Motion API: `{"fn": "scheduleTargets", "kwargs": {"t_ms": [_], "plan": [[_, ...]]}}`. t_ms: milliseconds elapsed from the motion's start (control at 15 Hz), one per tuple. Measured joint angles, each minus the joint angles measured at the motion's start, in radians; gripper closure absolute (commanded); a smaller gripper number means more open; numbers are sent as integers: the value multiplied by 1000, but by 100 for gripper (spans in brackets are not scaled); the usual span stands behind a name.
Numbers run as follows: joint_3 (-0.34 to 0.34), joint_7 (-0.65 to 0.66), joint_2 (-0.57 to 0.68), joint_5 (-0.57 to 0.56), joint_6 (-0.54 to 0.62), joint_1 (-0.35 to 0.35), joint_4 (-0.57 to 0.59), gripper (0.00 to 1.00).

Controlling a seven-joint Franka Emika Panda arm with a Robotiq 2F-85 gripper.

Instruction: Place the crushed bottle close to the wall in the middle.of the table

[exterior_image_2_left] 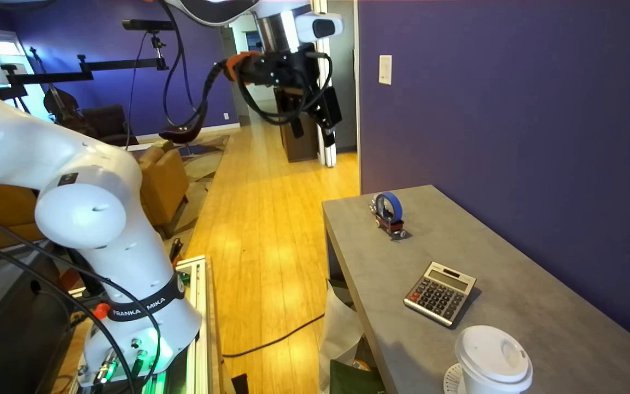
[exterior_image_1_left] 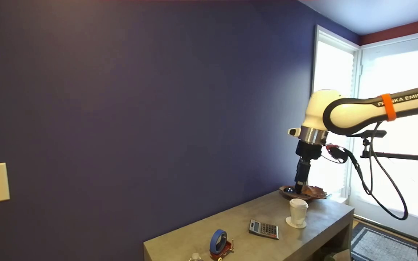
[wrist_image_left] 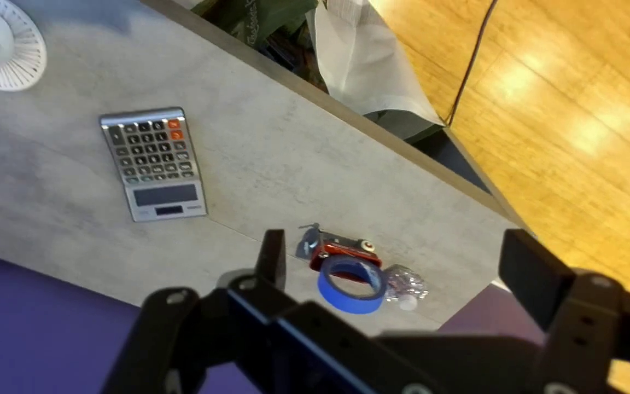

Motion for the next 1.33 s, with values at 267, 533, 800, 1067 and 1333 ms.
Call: {"fn": "scheduleTargets", "kwargs": {"t_ms": [267, 533, 800, 1067, 1333], "plan": [[127, -2, 26, 1, 53, 139, 9, 0], [171, -90, 160, -2, 191, 231, 76, 0], [158, -200, 370, -1, 272, 248, 196, 0], [154, -223, 590, -2, 302, 218, 323, 0], [181, -216, 760, -4, 329, 178, 420, 0]]}}
